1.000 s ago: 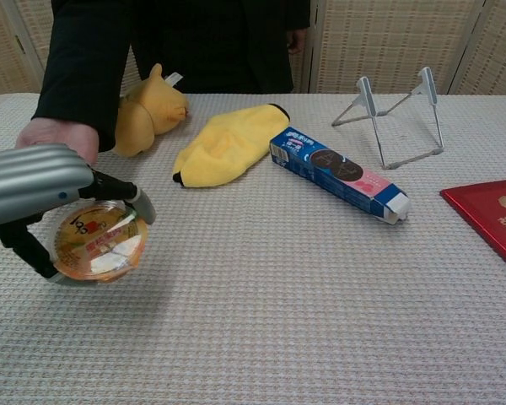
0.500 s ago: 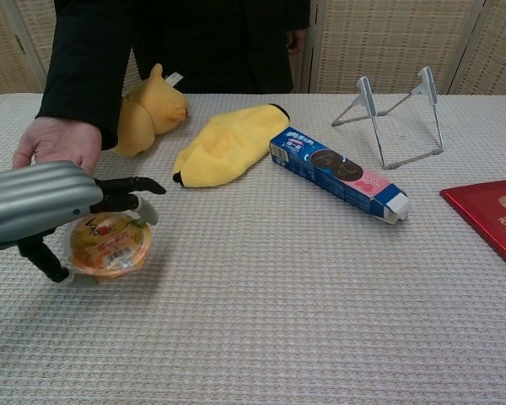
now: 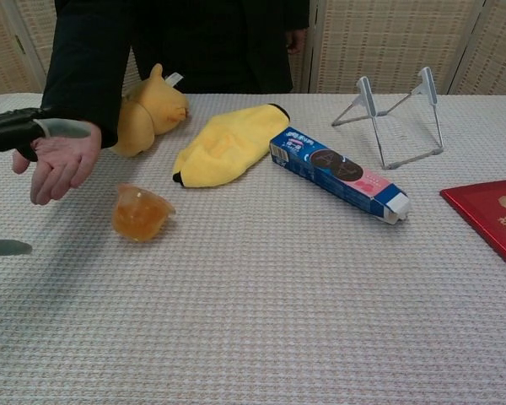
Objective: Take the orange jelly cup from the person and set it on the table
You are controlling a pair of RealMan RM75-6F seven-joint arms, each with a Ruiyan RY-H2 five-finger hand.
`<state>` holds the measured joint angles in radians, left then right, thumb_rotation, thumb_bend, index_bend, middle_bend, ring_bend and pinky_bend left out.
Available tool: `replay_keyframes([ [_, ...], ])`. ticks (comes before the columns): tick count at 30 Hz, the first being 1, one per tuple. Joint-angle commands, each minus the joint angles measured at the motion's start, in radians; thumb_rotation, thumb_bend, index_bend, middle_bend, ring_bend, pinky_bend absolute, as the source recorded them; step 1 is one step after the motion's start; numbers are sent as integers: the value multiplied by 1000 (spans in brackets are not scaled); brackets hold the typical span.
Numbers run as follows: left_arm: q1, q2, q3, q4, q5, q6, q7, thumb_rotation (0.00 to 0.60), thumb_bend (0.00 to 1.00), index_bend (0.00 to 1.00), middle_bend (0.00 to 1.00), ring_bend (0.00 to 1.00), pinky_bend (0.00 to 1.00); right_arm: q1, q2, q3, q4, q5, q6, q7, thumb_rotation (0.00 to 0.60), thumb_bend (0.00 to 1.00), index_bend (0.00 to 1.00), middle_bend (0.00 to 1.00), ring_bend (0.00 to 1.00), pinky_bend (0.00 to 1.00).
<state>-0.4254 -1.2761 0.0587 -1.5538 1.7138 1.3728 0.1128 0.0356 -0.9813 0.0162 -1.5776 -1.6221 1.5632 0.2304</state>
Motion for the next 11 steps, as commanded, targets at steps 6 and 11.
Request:
replay_keyframes([
  [6,145,87,-41,-37,-199,110,-75,600,143,77,0,0,311,8,2,0,-8,-4,-10,-8,600,193,99,161,70,129],
  [11,213,109,-62,-78,-302,147,-46,600,144,78,0,0,311,21,-1,-4,-18,-14,-31,-17,600,193,99,161,70,129],
])
